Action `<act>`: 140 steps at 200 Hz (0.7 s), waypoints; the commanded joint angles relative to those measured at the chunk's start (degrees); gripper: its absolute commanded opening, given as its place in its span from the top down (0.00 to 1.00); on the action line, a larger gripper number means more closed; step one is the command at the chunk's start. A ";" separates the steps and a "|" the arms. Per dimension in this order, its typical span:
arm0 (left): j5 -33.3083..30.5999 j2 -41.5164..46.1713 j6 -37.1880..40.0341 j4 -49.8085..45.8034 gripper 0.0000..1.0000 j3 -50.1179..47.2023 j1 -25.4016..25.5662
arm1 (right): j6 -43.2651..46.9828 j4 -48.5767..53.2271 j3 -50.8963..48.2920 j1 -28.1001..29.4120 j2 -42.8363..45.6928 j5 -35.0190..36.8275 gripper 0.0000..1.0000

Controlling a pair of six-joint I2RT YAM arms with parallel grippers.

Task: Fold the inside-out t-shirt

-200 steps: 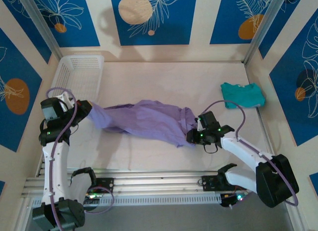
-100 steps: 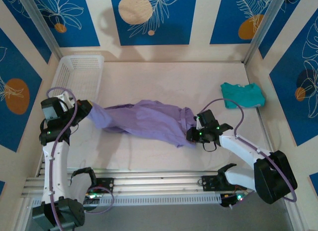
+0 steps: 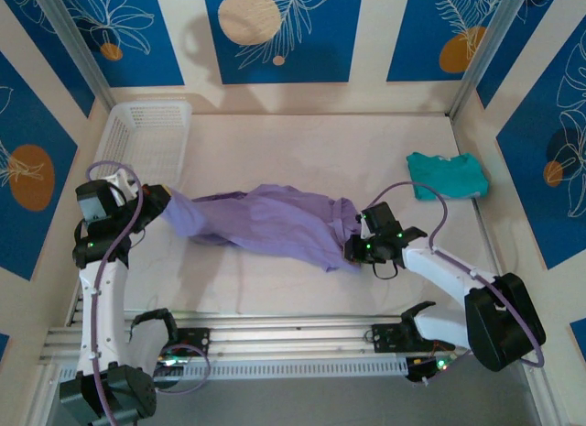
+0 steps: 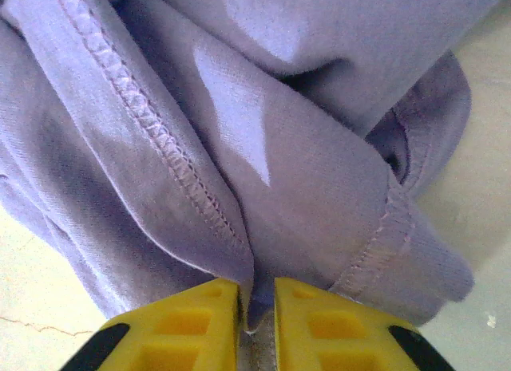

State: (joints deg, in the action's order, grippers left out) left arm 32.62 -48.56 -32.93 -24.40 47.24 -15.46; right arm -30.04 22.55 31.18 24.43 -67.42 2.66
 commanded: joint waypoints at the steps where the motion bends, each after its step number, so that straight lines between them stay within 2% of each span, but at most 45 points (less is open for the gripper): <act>1: 1.50 -0.14 -0.53 1.68 1.00 -0.14 0.36 | 0.59 0.20 0.71 0.29 0.79 0.04 0.90; 19: 1.80 -0.14 -0.76 1.62 1.00 0.12 0.36 | 0.98 1.31 1.60 -0.12 3.56 0.24 1.00; 48: 2.81 0.13 -2.05 1.98 1.00 1.04 0.35 | 2.46 3.83 3.72 -2.62 10.64 -1.06 1.00; 72: 4.20 0.04 -4.23 3.36 1.00 1.70 0.34 | 3.45 4.59 5.36 -6.63 15.24 -6.01 1.00; 140: 2.70 0.48 -4.63 2.97 1.00 2.39 0.34 | 3.72 3.14 5.58 -13.70 17.82 -16.26 1.00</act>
State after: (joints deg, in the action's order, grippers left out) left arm 35.35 -48.60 -37.60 -22.00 47.42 -15.46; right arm -27.14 25.36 36.49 12.64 -50.39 -7.49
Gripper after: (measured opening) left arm 0.046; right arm 0.065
